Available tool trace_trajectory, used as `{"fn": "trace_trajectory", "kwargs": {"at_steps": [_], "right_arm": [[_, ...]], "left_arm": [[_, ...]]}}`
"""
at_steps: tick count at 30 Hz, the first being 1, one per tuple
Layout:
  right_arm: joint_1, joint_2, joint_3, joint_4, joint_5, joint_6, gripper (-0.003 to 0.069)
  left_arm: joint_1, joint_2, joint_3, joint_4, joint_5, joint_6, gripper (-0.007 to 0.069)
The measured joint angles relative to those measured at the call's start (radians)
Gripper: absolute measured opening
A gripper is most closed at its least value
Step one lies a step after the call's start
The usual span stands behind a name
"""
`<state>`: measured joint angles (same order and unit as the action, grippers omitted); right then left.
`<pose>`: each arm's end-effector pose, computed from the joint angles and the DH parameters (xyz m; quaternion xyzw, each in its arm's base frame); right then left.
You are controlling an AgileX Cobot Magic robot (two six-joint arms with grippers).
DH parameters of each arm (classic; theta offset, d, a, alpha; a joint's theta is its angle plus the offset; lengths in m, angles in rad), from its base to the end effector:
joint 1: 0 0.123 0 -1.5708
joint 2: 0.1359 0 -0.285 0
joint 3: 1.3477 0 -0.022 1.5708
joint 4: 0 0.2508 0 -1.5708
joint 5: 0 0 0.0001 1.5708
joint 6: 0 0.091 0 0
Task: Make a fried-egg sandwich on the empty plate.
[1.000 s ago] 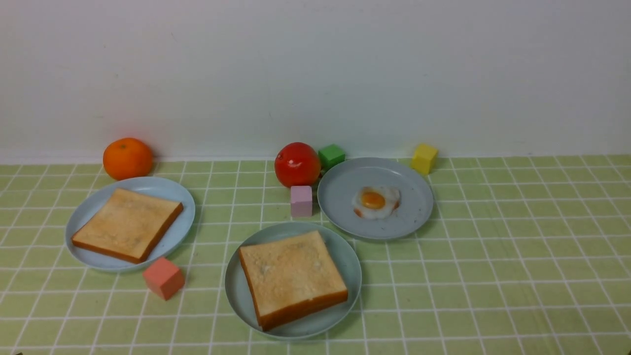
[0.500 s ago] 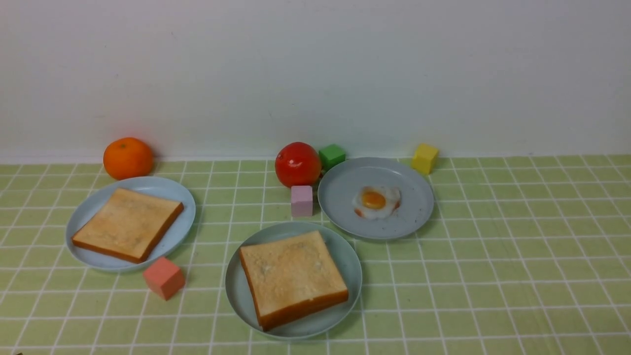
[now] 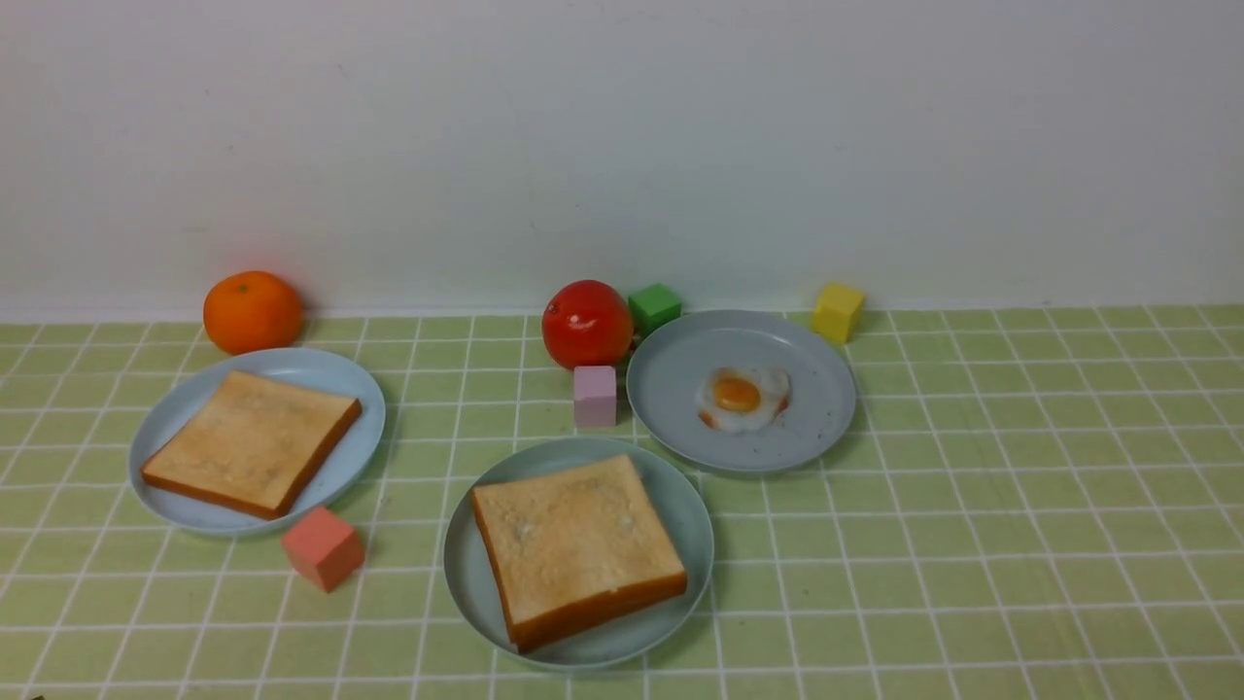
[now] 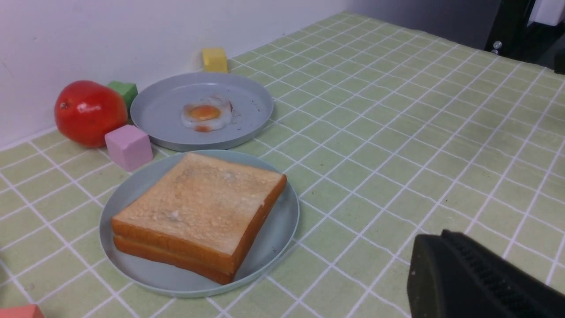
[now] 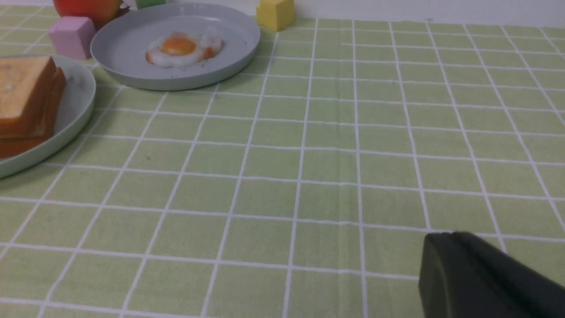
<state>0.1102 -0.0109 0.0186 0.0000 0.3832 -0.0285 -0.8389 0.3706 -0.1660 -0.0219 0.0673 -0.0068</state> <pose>0.0520 0.0057 0.1731 -0.0558 0.8040 0.0242 0.5915 0.0613 -0.0684 0.2369 0.3036 0.7068 -0.2690 0.5795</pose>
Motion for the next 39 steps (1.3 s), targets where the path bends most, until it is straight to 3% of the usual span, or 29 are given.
{"fn": "trace_trajectory", "kwargs": {"at_steps": [27,31,34,35,36,39], "right_arm": [[0.000,0.000,-0.001,0.008,0.006,-0.003,-0.0003],[0.000,0.000,-0.001,0.008,0.006,-0.003,-0.0001],[0.000,0.000,-0.001,0.008,0.006,-0.003,0.0002],[0.000,0.000,-0.001,0.008,0.006,-0.003,0.0002],[0.000,0.000,-0.001,0.008,0.006,-0.003,0.0003],[0.000,0.000,-0.001,0.008,0.006,-0.003,0.0004]], "left_arm": [[0.034,-0.027,0.001,0.000,-0.005,0.000,0.0000],[0.235,-0.134,0.003,-0.019,-0.005,-0.009,-0.0013],[0.476,-0.264,0.028,-0.023,0.040,-0.014,-0.0013],[0.490,-0.271,0.031,-0.023,0.046,-0.016,-0.0013],[0.605,-0.335,0.062,-0.023,0.070,-0.025,-0.0013],[0.736,-0.377,0.122,-0.026,0.106,-0.059,-0.0013]]}}
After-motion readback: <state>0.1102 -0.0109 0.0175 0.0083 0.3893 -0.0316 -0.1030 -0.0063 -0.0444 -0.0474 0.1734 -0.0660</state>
